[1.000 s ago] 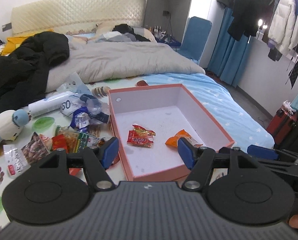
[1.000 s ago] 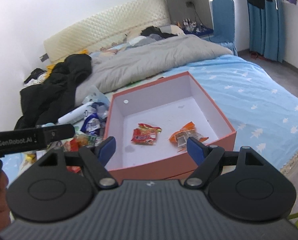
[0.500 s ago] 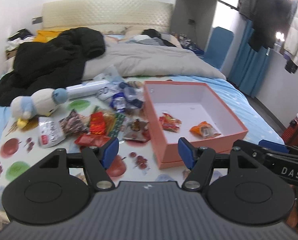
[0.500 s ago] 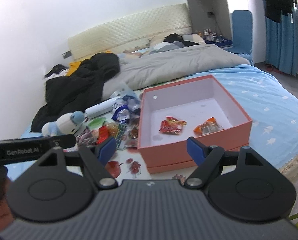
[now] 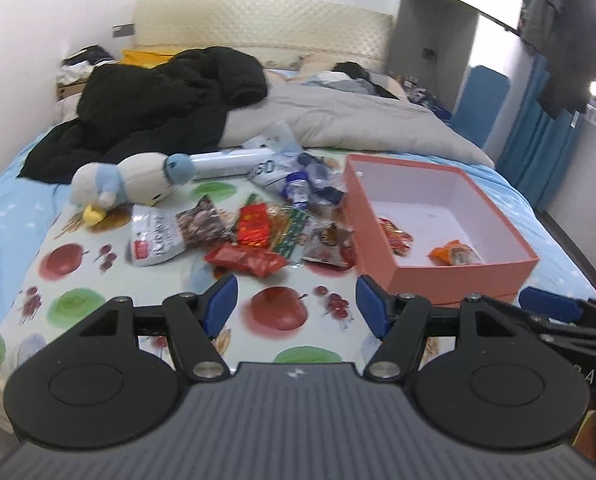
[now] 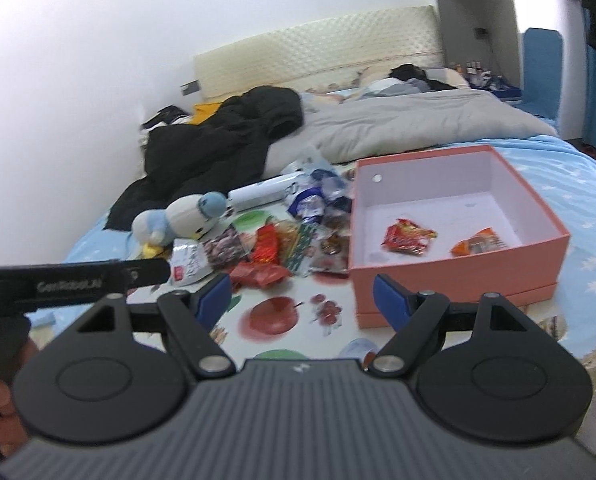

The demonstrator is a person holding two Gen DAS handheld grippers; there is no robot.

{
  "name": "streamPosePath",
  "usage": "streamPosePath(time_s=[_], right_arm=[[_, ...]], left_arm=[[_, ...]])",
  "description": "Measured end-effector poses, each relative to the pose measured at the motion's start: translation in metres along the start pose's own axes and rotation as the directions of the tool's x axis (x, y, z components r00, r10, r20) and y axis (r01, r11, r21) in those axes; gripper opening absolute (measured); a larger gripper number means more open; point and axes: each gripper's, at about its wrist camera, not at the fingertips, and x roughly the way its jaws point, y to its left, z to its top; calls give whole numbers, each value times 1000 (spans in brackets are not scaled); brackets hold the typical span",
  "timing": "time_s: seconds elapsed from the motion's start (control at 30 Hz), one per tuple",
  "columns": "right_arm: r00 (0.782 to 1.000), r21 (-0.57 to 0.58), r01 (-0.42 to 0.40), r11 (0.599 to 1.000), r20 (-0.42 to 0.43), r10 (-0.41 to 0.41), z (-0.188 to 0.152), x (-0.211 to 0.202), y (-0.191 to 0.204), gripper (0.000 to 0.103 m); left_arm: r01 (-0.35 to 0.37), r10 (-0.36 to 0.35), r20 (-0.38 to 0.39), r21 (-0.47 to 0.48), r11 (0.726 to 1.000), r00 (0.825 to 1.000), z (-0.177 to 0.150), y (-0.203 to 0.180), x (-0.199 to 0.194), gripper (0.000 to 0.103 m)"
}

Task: Organize snacks
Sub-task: 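Withdraw both open tools from the box back toward the snack pile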

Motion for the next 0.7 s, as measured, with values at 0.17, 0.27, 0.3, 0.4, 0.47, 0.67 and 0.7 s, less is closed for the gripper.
streamPosePath(time_s=[0.17,0.27,0.3,0.4,0.47,0.67,0.7], right_arm=[[1000,0,-7,1000,-27,7,-11,17,6,79],[999,-16,-13,1000,-31,13,-14,21,12,79],[999,-30,-12,999,-30,11,-16,22,14,79],[999,-57,-10,998,-52,7,-23,30,19,78],[997,-66,-17,998,-71,12,-27,36,23,78],[993,-109,-34,993,-119,21,-34,57,35,76],[992,-117,-38,992,-125,23,-34,61,38,76]], left_arm=[[-12,11,-18,-24,1000,1000,-7,11,10,70],[-15,14,-20,-40,999,1000,-11,20,15,70],[-17,16,-23,-50,999,1000,-13,24,18,70],[-23,21,-33,-90,996,999,-20,36,26,70],[-23,16,-52,-124,992,998,-24,46,34,70],[-34,18,-87,-193,981,996,-31,76,61,70],[-37,19,-91,-198,980,996,-31,81,65,70]])
